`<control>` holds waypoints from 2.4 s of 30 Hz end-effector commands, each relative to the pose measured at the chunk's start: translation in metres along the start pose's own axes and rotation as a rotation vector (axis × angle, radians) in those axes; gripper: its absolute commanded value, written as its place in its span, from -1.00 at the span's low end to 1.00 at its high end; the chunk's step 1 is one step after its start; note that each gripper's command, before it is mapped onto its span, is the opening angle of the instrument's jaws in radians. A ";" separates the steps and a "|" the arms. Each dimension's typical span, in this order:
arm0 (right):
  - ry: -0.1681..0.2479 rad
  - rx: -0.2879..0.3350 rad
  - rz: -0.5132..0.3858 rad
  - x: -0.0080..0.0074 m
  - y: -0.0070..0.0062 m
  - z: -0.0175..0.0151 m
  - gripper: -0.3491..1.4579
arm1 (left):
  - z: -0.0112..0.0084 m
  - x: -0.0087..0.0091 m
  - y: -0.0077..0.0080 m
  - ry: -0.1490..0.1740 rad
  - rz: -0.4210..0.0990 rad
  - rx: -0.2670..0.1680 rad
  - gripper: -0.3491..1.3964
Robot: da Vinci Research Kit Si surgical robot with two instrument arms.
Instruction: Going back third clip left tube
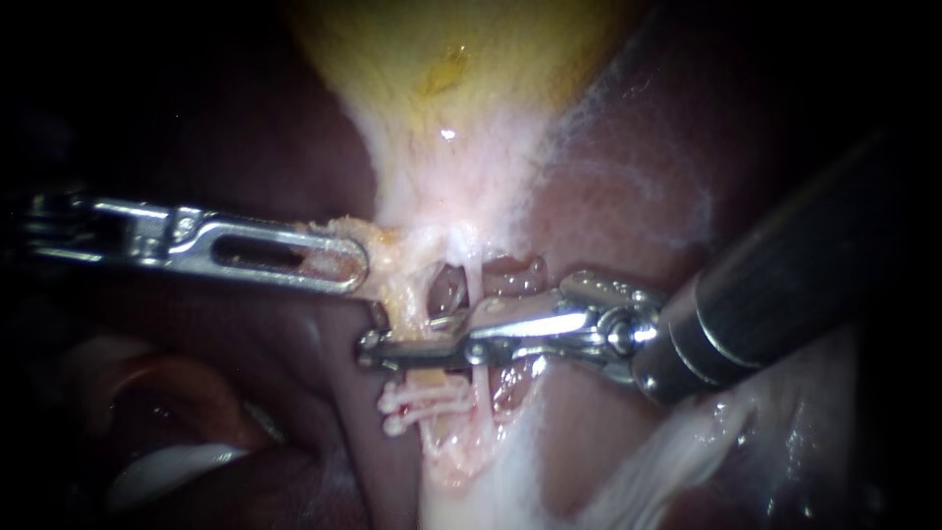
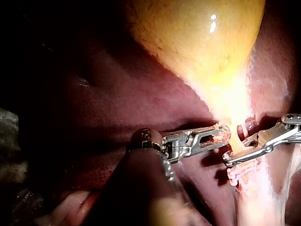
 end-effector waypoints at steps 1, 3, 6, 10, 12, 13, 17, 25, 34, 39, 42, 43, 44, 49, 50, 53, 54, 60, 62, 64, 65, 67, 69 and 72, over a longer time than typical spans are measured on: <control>0.000 0.000 -0.005 0.0000 0.0000 0.0001 -1.00 | 0.0000 0.0000 0.0000 -0.001 0.000 0.001 -1.00; 0.002 0.007 -0.028 0.0000 -0.0001 0.0001 -1.00 | 0.0000 0.0000 0.0000 -0.001 0.000 0.001 -1.00; 0.024 0.010 -0.191 -0.0003 -0.0003 0.0003 -0.56 | 0.0000 0.0000 0.0001 0.000 0.000 0.001 -1.00; 0.026 0.012 -0.255 -0.0003 -0.0003 0.0005 -0.15 | 0.0000 0.0000 0.0001 0.000 0.000 0.001 -1.00; 0.026 0.009 -0.285 -0.0003 -0.0003 0.0005 -0.12 | 0.0000 0.0000 0.0001 0.000 0.000 0.001 -1.00; 0.026 0.006 -0.292 -0.0003 -0.0003 0.0005 -0.11 | -0.0001 0.0000 0.0001 0.000 0.000 0.001 -1.00; 0.033 -0.018 -0.324 -0.0007 -0.0002 0.0008 -0.07 | 0.0000 0.0001 0.0001 0.000 0.000 0.001 -1.00; 0.041 -0.057 -0.408 -0.0006 0.0009 -0.0015 -0.06 | -0.0002 0.0001 0.0001 0.000 0.001 0.001 -1.00; 0.046 -0.058 -0.472 0.0014 -0.0008 -0.0098 -0.06 | -0.0003 0.0001 0.0002 0.001 0.001 0.002 -1.00; 0.039 -0.039 -0.505 0.0011 -0.0017 -0.0130 -0.06 | -0.0003 0.0001 0.0003 0.001 0.001 0.002 -1.00; 0.036 -0.030 -0.513 0.0005 -0.0021 -0.0144 -0.06 | -0.0003 0.0001 0.0004 0.001 0.001 0.002 -1.00; 0.035 -0.028 -0.519 0.0004 -0.0022 -0.0147 -0.06 | -0.0003 0.0000 0.0004 0.001 0.001 0.002 -1.00; 0.034 -0.026 -0.524 0.0004 -0.0024 -0.0150 -0.06 | -0.0003 0.0000 0.0004 0.001 0.001 0.002 -1.00; 0.033 -0.022 -0.537 0.0009 -0.0028 -0.0163 -0.06 | -0.0001 0.0000 0.0006 0.000 0.002 0.002 -1.00; 0.033 -0.020 -0.541 0.0010 -0.0029 -0.0166 -0.06 | 0.0001 0.0001 0.0007 0.000 0.002 0.001 -1.00; 0.032 -0.015 -0.549 0.0015 -0.0033 -0.0173 -0.06 | 0.0006 0.0002 0.0011 -0.002 0.004 -0.001 -1.00; 0.032 -0.014 -0.548 0.0015 -0.0034 -0.0174 -0.06 | 0.0009 0.0002 0.0013 -0.003 0.005 -0.001 -1.00; 0.031 -0.014 -0.553 0.0016 -0.0038 -0.0177 -0.06 | 0.0029 0.0002 0.0026 -0.009 0.010 -0.007 -1.00; 0.031 -0.013 -0.553 0.0015 -0.0038 -0.0178 -0.06 | 0.0037 0.0001 0.0030 -0.010 0.011 -0.003 -1.00; 0.031 -0.013 -0.553 0.0015 -0.0039 -0.0178 -0.06 | 0.0045 0.0001 0.0033 -0.006 0.012 -0.003 -1.00; 0.031 -0.013 -0.553 0.0015 -0.0039 -0.0179 -0.06 | 0.0050 0.0001 0.0036 -0.005 0.013 -0.002 -1.00; 0.031 -0.012 -0.553 0.0016 -0.0040 -0.0179 -0.06 | 0.0058 0.0001 0.0039 -0.002 0.015 -0.007 -1.00; 0.031 -0.012 -0.558 0.0016 -0.0041 -0.0179 -0.06 | 0.0063 0.0000 0.0043 0.001 0.016 -0.008 -1.00; 0.031 -0.012 -0.557 0.0017 -0.0042 -0.0180 -0.06 | 0.0066 0.0000 0.0046 0.006 0.017 -0.007 -1.00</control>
